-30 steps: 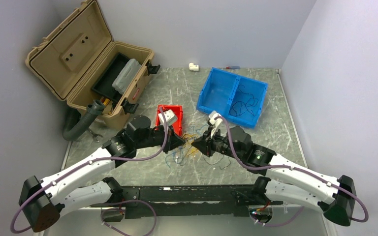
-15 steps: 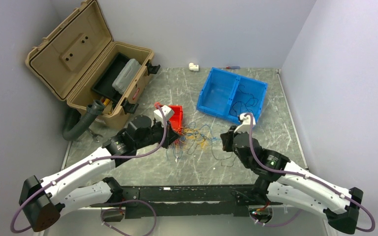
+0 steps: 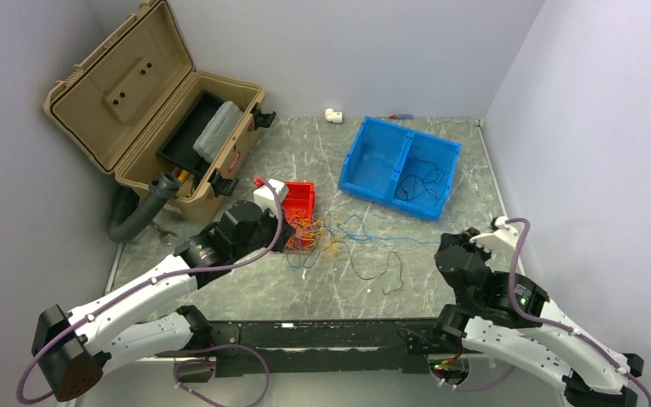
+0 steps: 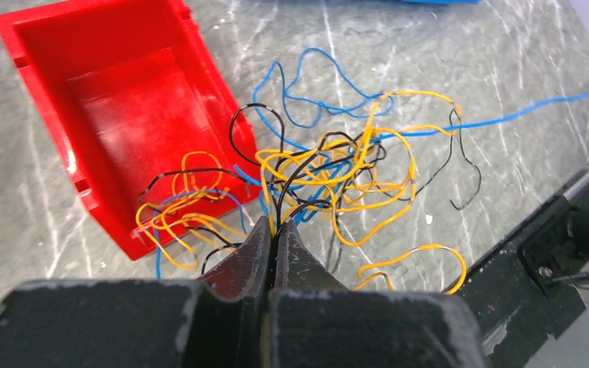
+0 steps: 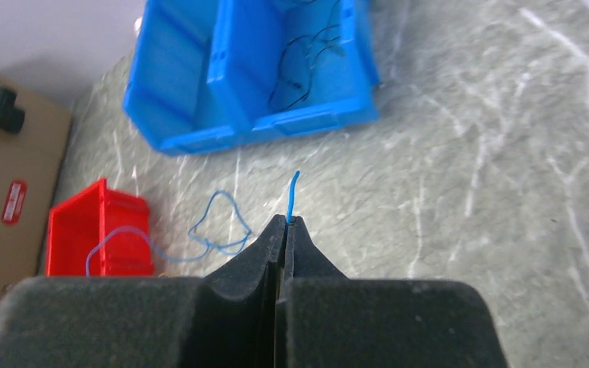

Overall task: Untangle the cables
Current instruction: Untie the cable.

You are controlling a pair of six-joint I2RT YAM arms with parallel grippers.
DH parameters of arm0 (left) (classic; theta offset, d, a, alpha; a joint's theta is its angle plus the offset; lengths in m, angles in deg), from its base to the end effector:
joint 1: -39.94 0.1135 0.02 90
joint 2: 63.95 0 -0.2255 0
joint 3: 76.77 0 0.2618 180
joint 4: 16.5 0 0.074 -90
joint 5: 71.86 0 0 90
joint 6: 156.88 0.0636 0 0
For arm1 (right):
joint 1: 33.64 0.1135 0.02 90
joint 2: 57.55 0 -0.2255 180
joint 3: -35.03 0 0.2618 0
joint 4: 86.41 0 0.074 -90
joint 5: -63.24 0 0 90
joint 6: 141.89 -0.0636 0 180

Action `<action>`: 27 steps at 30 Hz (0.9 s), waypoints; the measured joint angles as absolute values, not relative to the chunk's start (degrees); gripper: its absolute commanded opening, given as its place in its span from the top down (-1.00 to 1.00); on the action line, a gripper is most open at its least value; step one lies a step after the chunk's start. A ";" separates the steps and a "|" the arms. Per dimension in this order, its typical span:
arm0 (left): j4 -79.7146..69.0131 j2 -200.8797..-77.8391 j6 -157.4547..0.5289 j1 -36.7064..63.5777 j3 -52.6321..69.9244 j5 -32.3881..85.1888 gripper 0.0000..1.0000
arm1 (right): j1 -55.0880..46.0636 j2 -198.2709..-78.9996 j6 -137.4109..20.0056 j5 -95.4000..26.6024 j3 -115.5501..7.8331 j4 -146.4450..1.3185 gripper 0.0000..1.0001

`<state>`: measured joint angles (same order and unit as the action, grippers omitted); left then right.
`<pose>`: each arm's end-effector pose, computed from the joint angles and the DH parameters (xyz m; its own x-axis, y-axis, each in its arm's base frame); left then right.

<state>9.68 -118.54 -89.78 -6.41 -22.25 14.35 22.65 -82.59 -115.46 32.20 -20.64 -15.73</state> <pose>0.1925 -0.1957 0.2362 -0.5462 0.0101 -0.8376 0.5086 0.7985 -0.3221 0.1134 0.0718 0.2736 -0.2171 0.5066 -0.8344 0.2909 0.8495 0.4401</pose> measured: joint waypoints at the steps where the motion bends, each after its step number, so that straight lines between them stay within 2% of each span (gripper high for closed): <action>1: 10.21 -118.15 -90.28 -6.35 -22.25 13.21 1.00 | 22.65 -82.48 -117.80 33.62 -21.53 -13.06 1.00; 8: 13.83 -114.89 -95.26 -6.26 -22.25 3.31 1.00 | 22.65 -80.89 -129.88 38.96 -24.70 -0.01 1.00; 12: 15.25 -113.14 -96.47 -6.24 -22.55 0.07 1.00 | 22.65 -79.68 -128.86 39.30 -24.92 0.93 1.00; 16: 12.79 -111.57 -93.23 -6.15 -23.43 4.60 1.00 | 22.63 -76.78 -118.10 36.83 -23.54 -7.97 1.00; 21: 10.80 -111.77 -89.84 -6.13 -23.32 10.89 1.00 | 22.65 -70.92 -96.12 21.12 -16.86 -28.10 1.00; 23: 10.82 -111.81 -88.40 -6.11 -22.95 13.04 1.00 | 22.65 -71.07 -89.06 11.59 -14.87 -34.64 0.77; 24: 10.95 -111.83 -87.57 -6.11 -22.60 13.91 1.00 | 22.65 -71.64 -86.74 7.70 -14.39 -36.71 0.51; 26: 11.26 -112.03 -85.91 -6.11 -21.15 16.10 1.00 | 22.65 -74.48 -81.80 -1.94 -14.12 -40.89 -0.21; 27: 11.23 -112.20 -85.14 -6.11 -20.28 17.19 1.00 | 22.65 -76.71 -79.64 -6.55 -14.15 -42.99 -0.44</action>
